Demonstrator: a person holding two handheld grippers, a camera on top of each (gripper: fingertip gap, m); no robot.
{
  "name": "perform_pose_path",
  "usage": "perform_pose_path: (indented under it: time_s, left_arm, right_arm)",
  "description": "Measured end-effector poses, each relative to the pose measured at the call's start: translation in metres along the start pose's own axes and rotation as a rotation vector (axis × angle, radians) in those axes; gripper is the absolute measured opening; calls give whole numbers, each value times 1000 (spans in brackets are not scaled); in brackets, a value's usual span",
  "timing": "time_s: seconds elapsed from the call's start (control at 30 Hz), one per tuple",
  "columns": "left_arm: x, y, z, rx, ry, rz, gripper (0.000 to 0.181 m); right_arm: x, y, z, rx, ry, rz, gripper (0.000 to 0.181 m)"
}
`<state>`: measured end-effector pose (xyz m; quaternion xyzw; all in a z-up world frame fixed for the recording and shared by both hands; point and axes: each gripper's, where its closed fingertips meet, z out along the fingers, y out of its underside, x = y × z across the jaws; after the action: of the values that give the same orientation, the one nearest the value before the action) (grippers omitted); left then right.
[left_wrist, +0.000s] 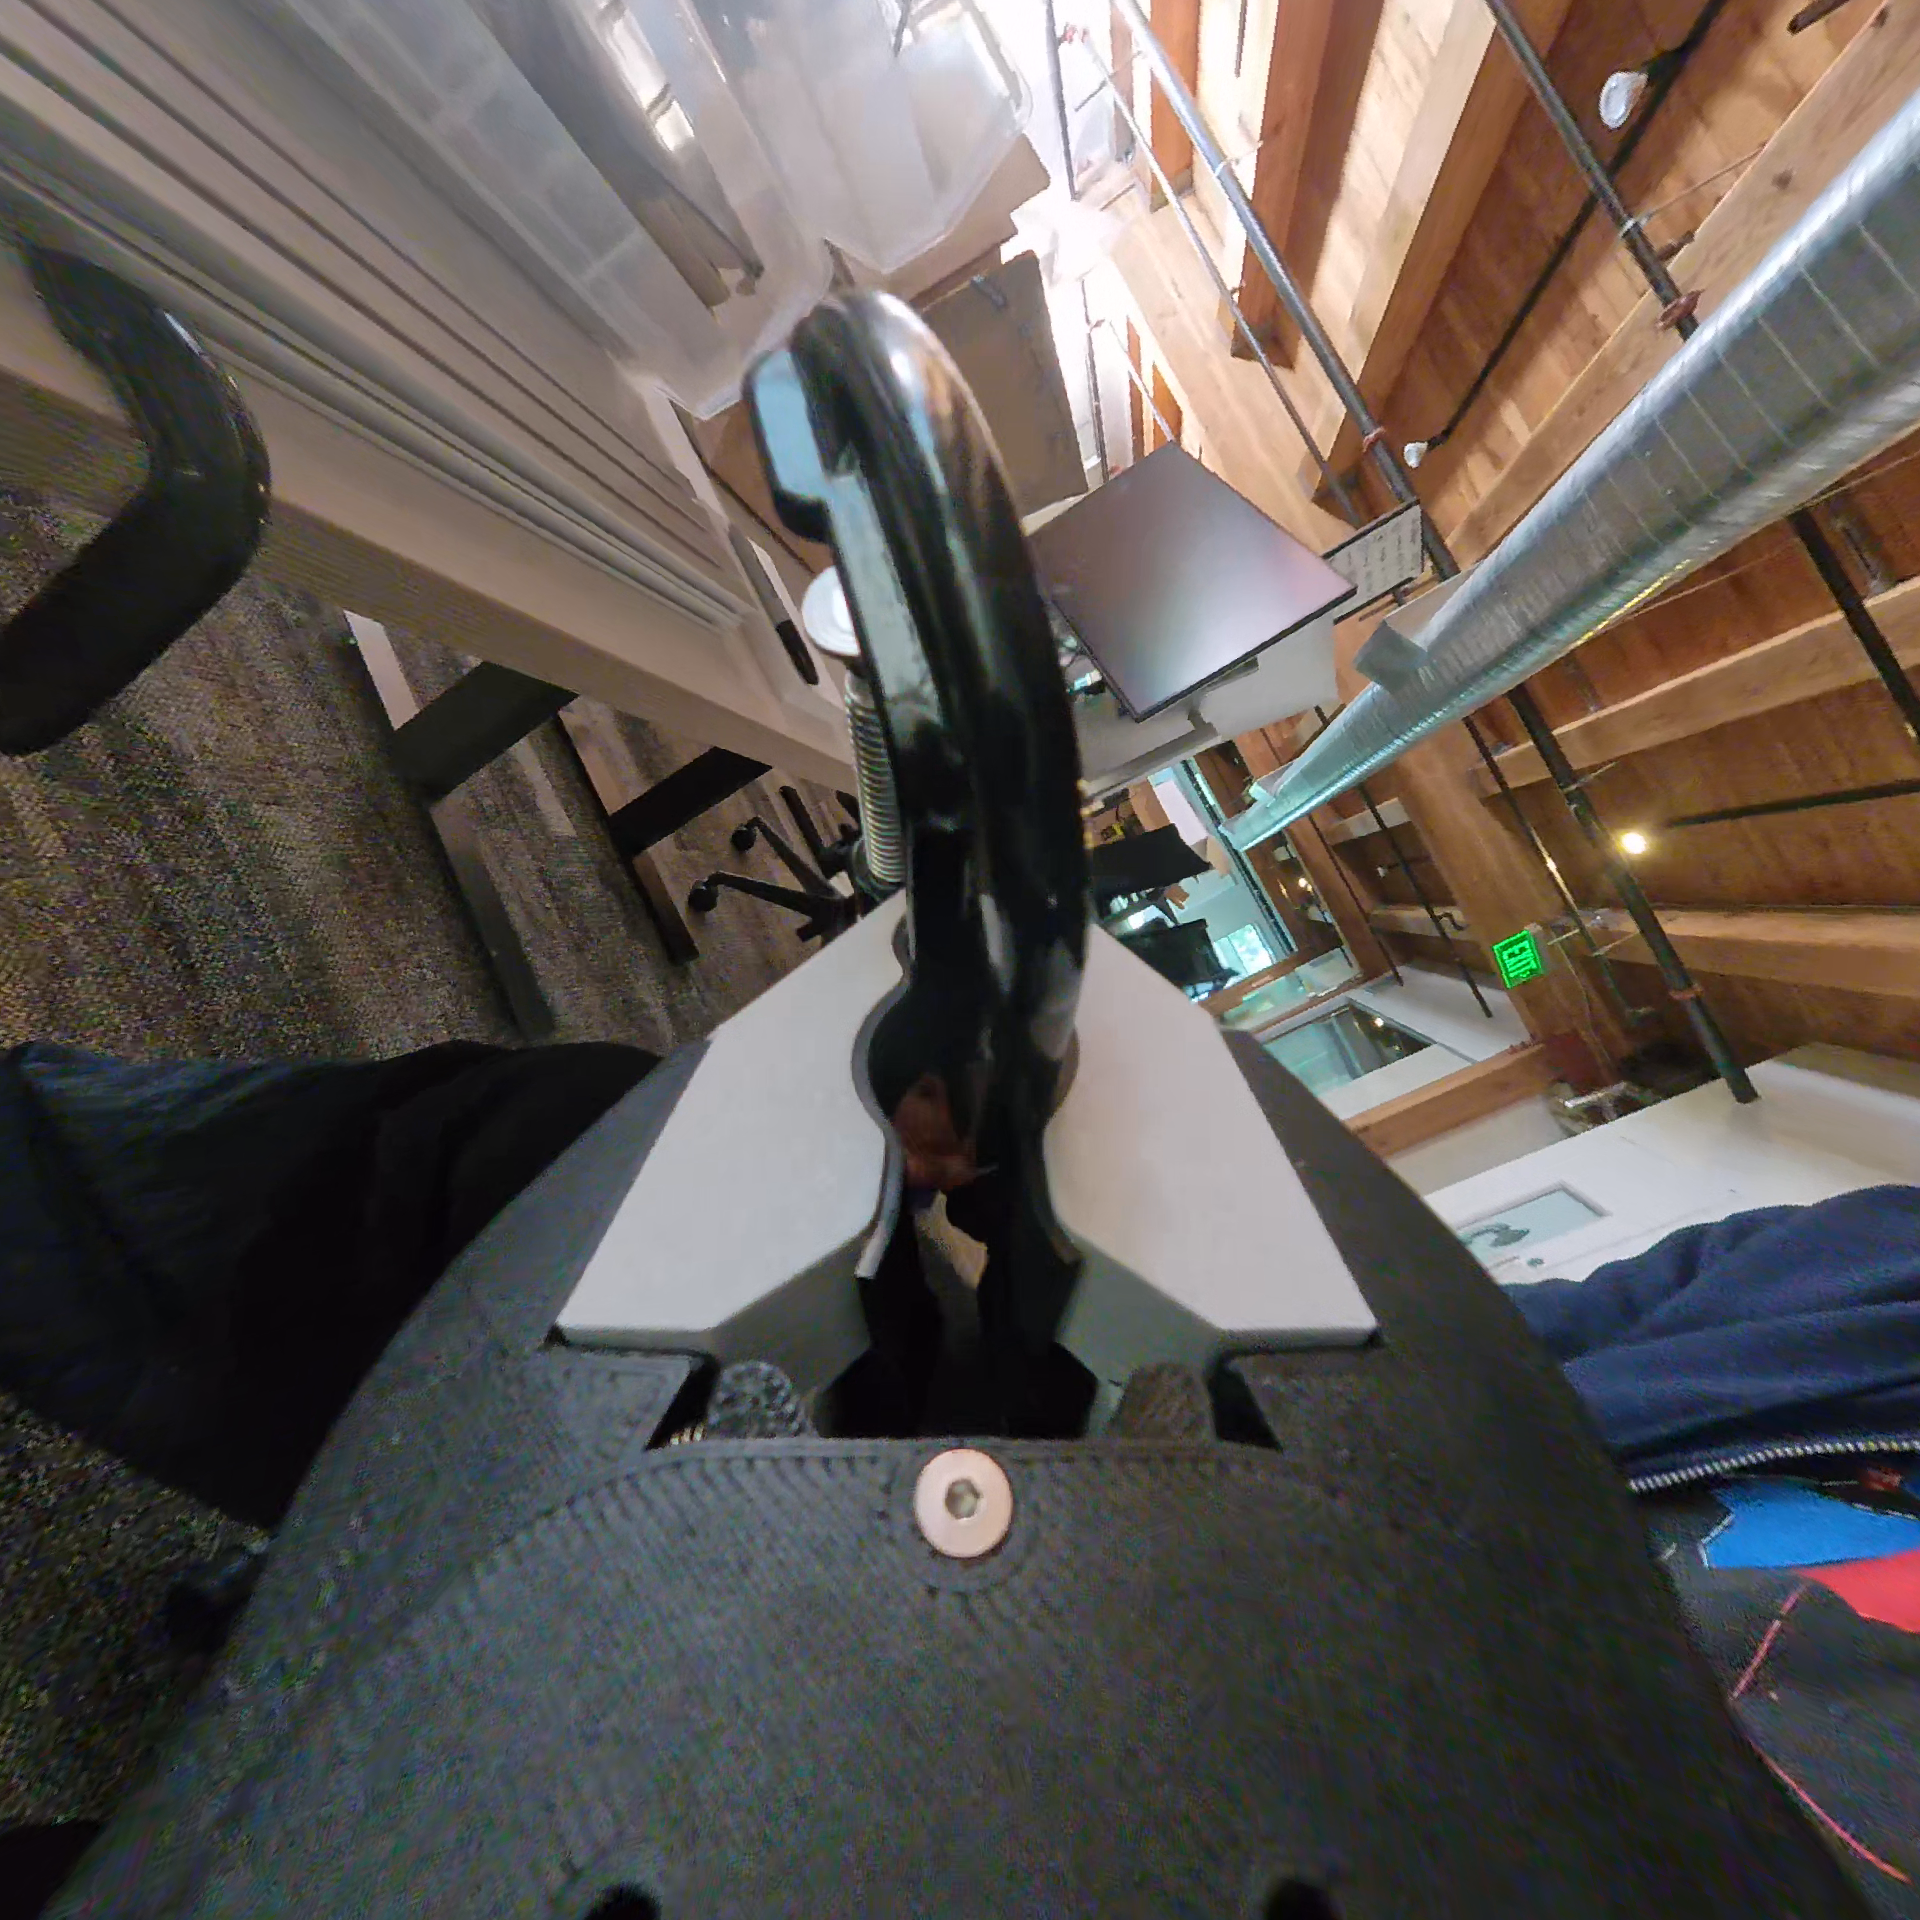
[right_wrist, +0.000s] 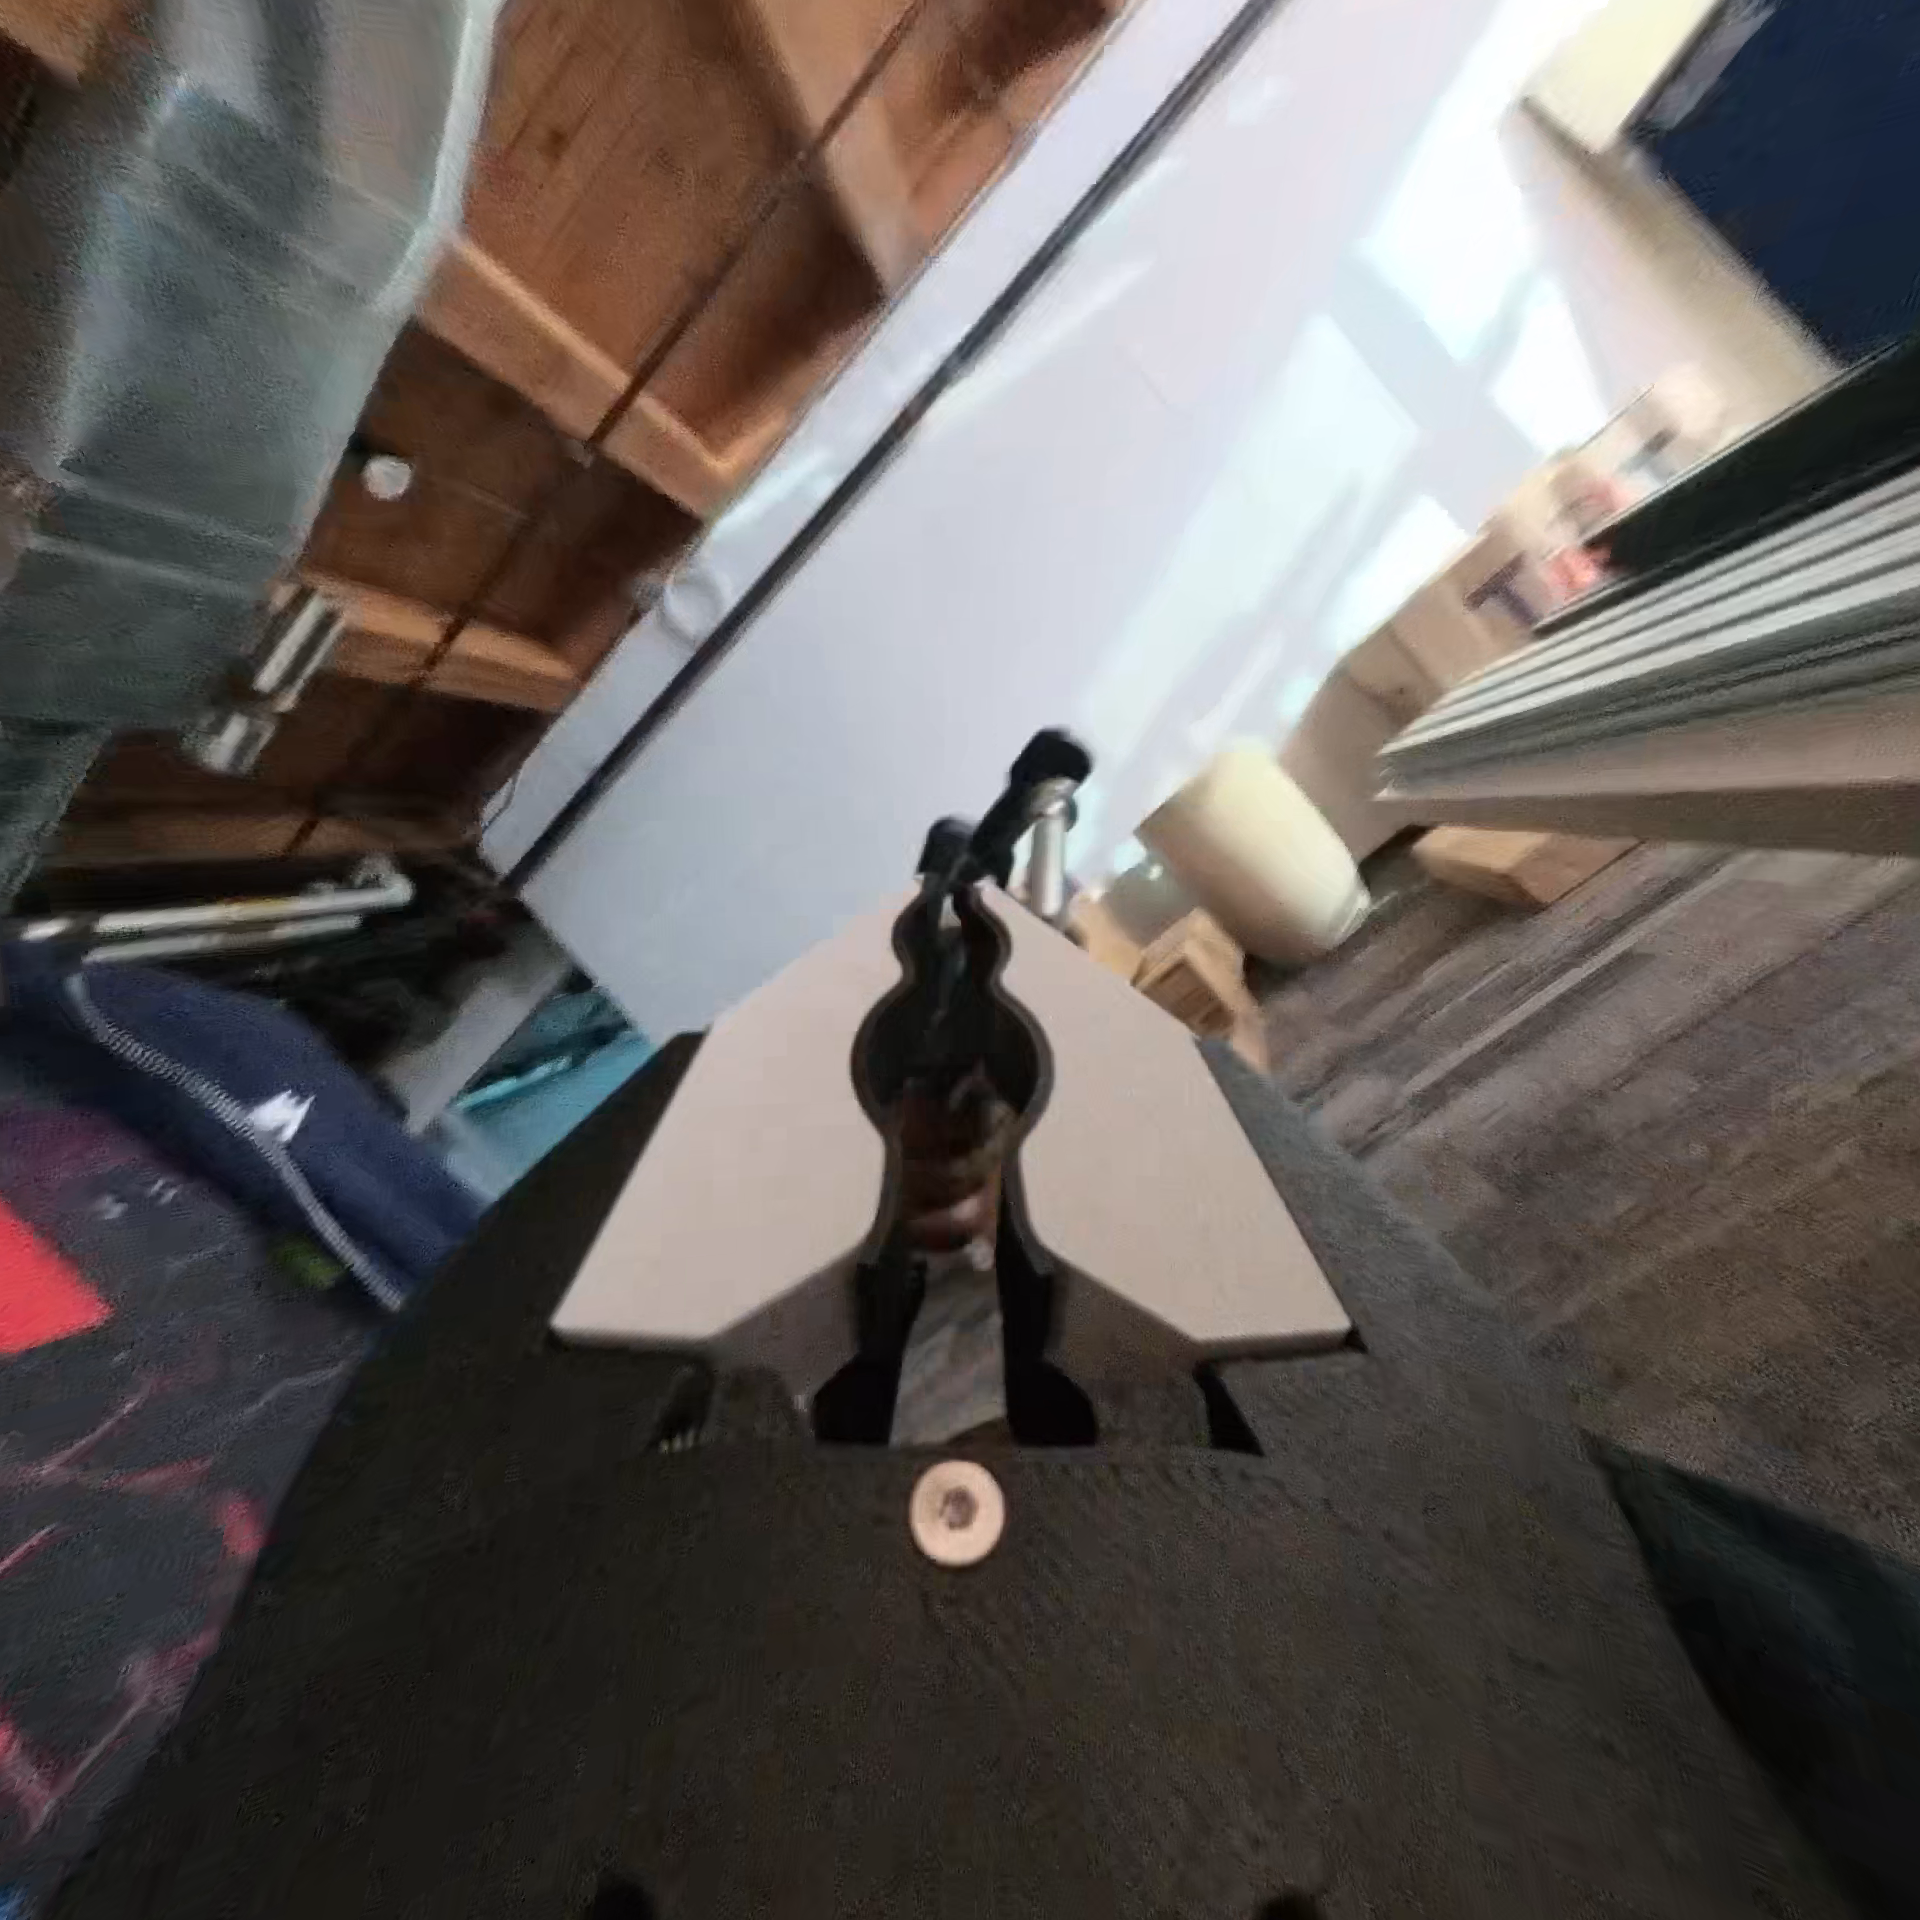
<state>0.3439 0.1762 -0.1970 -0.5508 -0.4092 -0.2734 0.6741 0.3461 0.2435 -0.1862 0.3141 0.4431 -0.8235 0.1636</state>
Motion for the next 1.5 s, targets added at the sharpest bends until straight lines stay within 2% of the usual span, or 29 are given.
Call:
perform_pose_path:
  time_s: [0.13,0.27,0.37,0.47,0.5,0.57,0.63,0.7,0.77,0.83,0.93,1.03,1.1,1.2,1.27,1.3,1.4,1.47,1.5]
  left_arm:
    - [1,-5,-1,33,25,-22,18]
    - [4,-6,0,43,39,-29,18]
    - [6,-4,0,30,44,-31,18]
    - [7,-1,1,17,57,-38,18]
    - [7,0,2,13,55,-39,18]
    - [5,1,2,6,42,-35,18]
    - [1,0,1,8,16,-23,17]
    - [-1,-2,1,23,6,-25,18]
    - [-2,-4,0,40,11,-30,18]
    - [-2,-4,0,43,11,-33,18]
    - [3,-8,-1,68,38,-41,18]
    - [7,-7,-1,54,60,-43,18]
    - [5,-6,-1,45,40,-32,18]
    - [0,-8,-3,52,16,-31,18]
    - [-4,-9,-4,60,-3,-29,18]
    - [-4,-10,-4,72,4,-36,18]
    - [3,-13,-3,96,61,-62,17]
    - [6,-11,-1,88,78,-63,17]
    - [7,-10,-1,81,70,-54,17]
  right_arm:
    - [1,66,8,-292,48,-29,2]
    - [9,89,17,-346,71,2,2]
    - [37,83,15,-305,218,-29,2]
    - [64,49,4,-147,342,-14,3]
    - [62,34,1,-79,323,-1,3]
    - [39,8,0,35,184,12,2]
    - [9,-1,1,55,42,-17,0]
    - [-10,18,7,-63,-16,-49,0]
    - [-5,53,12,-237,36,-75,2]
    - [9,75,13,-330,114,-98,0]
    - [29,82,15,-336,183,-66,0]
    - [65,57,7,-229,361,-63,0]
    - [52,31,9,-106,281,-45,0]
    - [6,3,11,19,57,-45,0]
    - [-15,12,14,-31,-26,-62,0]
    - [-16,29,17,-111,-19,-69,0]
    - [15,85,19,-362,149,-124,0]
    - [43,88,15,-361,293,-134,0]
    - [48,80,15,-311,305,-98,0]
